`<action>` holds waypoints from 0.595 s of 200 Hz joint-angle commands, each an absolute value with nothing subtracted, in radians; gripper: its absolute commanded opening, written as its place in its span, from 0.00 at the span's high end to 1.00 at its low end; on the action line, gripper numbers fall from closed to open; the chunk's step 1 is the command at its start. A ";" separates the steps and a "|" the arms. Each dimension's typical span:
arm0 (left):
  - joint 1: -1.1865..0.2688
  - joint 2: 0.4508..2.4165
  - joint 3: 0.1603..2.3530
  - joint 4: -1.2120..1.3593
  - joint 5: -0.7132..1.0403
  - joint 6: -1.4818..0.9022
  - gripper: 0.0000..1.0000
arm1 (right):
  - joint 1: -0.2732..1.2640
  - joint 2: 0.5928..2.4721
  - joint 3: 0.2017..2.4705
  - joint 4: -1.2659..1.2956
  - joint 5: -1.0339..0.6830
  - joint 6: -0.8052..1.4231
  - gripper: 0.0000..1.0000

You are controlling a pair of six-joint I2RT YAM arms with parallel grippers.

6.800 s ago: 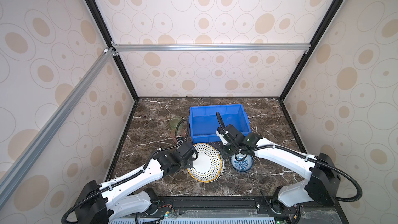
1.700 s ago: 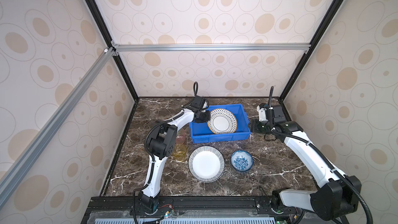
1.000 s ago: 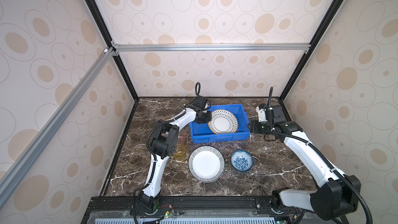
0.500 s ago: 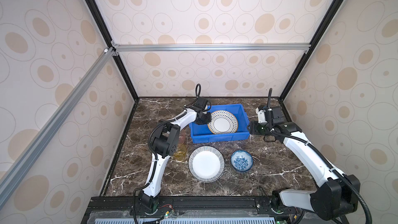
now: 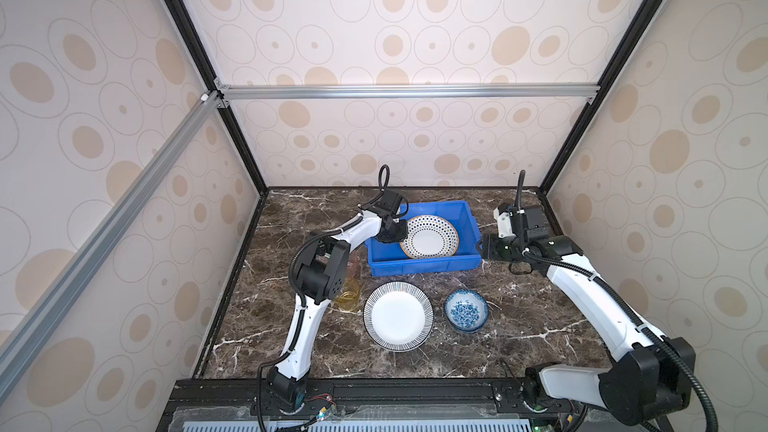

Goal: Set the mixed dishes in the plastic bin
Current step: 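Lay the dotted plate flat in the bin and open the left gripper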

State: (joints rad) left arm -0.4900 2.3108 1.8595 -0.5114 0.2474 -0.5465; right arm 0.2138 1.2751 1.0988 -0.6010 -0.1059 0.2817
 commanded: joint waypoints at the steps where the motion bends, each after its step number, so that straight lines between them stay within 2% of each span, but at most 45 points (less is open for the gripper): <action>1: -0.499 2.296 1.903 -0.555 0.206 -0.533 0.79 | 0.207 1.246 1.085 -0.620 -0.114 0.268 0.44; 30: -0.502 2.282 1.918 -0.569 0.186 -0.525 0.75 | 0.207 1.238 1.082 -0.623 -0.115 0.268 0.43; 100: -0.520 2.192 1.880 -0.542 0.126 -0.467 0.73 | 0.207 1.218 1.082 -0.630 -0.130 0.273 0.43; 119: -0.522 2.167 1.872 -0.547 0.096 -0.461 0.70 | 0.207 1.211 1.082 -0.632 -0.134 0.275 0.43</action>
State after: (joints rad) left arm -0.5152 2.2463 1.8725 -0.5404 0.1486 -0.4984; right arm 0.2138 1.2385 1.0935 -0.6079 -0.1242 0.2790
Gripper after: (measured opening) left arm 0.282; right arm 0.573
